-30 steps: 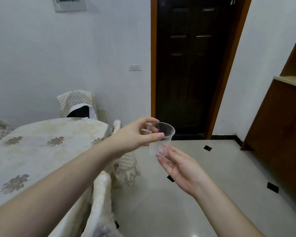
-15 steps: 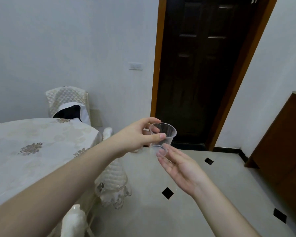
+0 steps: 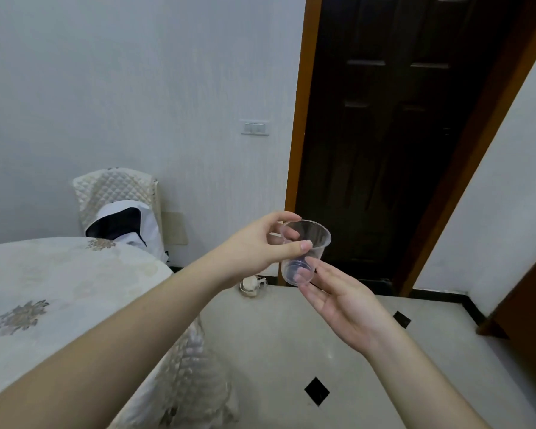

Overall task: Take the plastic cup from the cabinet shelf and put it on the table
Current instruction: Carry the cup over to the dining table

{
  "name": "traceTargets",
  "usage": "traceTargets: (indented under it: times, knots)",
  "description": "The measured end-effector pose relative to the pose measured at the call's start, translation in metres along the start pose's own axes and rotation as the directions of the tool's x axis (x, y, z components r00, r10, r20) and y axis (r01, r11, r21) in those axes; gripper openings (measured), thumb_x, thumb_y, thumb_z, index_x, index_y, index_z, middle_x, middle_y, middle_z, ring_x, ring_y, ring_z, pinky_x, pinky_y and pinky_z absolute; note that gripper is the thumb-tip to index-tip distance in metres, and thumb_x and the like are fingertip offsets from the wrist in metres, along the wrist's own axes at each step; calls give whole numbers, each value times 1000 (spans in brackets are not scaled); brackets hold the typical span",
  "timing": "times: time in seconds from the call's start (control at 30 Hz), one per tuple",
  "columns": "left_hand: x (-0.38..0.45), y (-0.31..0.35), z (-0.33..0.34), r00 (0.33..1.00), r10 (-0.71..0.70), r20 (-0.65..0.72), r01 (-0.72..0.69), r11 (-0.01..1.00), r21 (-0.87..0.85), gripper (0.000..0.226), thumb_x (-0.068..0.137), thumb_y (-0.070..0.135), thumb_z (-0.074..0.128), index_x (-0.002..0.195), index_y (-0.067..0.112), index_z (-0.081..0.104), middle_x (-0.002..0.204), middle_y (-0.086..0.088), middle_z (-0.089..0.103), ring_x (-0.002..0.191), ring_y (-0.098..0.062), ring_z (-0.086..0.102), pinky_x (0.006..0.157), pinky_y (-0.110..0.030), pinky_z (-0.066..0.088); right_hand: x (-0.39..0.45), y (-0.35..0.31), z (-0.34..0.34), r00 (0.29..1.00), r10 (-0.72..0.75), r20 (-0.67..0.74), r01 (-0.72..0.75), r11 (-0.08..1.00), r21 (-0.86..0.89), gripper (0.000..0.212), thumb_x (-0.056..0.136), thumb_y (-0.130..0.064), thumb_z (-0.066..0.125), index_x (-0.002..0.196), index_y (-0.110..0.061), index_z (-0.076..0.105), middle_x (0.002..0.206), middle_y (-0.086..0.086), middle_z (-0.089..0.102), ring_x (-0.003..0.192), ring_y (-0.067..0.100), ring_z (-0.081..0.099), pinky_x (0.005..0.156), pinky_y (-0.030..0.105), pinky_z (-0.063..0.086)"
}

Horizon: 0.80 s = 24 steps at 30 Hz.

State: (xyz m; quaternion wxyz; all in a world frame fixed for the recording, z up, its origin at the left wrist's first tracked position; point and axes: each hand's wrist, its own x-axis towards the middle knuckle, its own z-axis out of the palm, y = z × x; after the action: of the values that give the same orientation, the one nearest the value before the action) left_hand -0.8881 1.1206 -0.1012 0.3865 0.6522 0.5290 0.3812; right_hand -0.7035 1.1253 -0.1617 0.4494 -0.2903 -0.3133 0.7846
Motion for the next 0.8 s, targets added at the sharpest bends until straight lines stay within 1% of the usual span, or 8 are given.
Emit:
traceTargets:
  times: [0.1, 0.17, 0.3, 0.43, 0.5, 0.6, 0.7, 0.8]
  knots:
    - [42, -12, -4, 999, -16, -33, 16, 1000, 0, 74, 65, 64, 73, 130, 37, 51, 113, 11, 64, 104, -11, 64, 98, -46, 51, 46, -12, -17, 1000, 26, -15, -26, 1000, -1, 33, 87, -9, 62, 119, -2, 62, 113, 19, 71, 105, 26, 68, 86, 32, 57]
    - [73, -21, -5, 999, -27, -46, 27, 1000, -6, 76, 61, 67, 73, 128, 39, 53, 112, 12, 65, 103, -10, 64, 98, -46, 51, 77, -22, -32, 1000, 28, 1, -28, 999, -31, 32, 92, -7, 58, 123, -2, 59, 120, 21, 67, 108, 26, 67, 87, 32, 56]
    - [139, -28, 0, 996, -64, -54, 61, 996, -62, 79, 58, 66, 76, 128, 37, 53, 118, 4, 63, 108, -13, 63, 95, -43, 53, 133, -58, -60, 998, 46, 44, -42, 995, -88, 37, 92, -8, 59, 128, -3, 56, 126, 21, 63, 111, 25, 65, 93, 33, 53]
    - [206, -26, 5, 994, -75, -77, 71, 996, -57, 84, 56, 70, 76, 129, 36, 52, 117, 5, 63, 108, -14, 64, 96, -43, 53, 191, -98, -81, 995, 87, 47, -84, 994, -72, 35, 93, -9, 58, 127, -4, 57, 128, 21, 61, 110, 25, 66, 94, 33, 53]
    - [233, -30, 2, 991, -79, -106, 72, 995, -62, 87, 52, 74, 76, 127, 38, 53, 119, 3, 62, 108, -15, 64, 96, -44, 53, 219, -112, -88, 992, 102, 69, -97, 993, -74, 35, 93, -10, 58, 127, -4, 57, 130, 21, 60, 111, 26, 65, 100, 36, 48]
    - [263, -42, -6, 986, -85, -146, 75, 995, -70, 82, 51, 73, 78, 123, 41, 55, 115, 5, 65, 102, -11, 66, 96, -46, 53, 253, -122, -90, 984, 135, 114, -126, 989, -78, 40, 90, -12, 61, 129, -4, 56, 133, 20, 58, 114, 26, 64, 106, 40, 42]
    - [283, -57, -20, 978, -98, -186, 84, 993, -80, 76, 52, 71, 79, 119, 44, 57, 110, 8, 65, 97, -9, 67, 97, -47, 51, 285, -126, -85, 979, 169, 119, -158, 983, -92, 47, 80, -16, 69, 125, -5, 60, 130, 19, 59, 110, 25, 66, 99, 36, 49]
    - [300, -74, -40, 967, -111, -230, 91, 991, -97, 75, 52, 69, 80, 119, 43, 58, 110, 9, 65, 95, -7, 68, 97, -45, 52, 323, -124, -78, 971, 208, 119, -197, 976, -94, 35, 86, -16, 66, 119, -7, 65, 127, 21, 61, 107, 26, 68, 88, 32, 56]
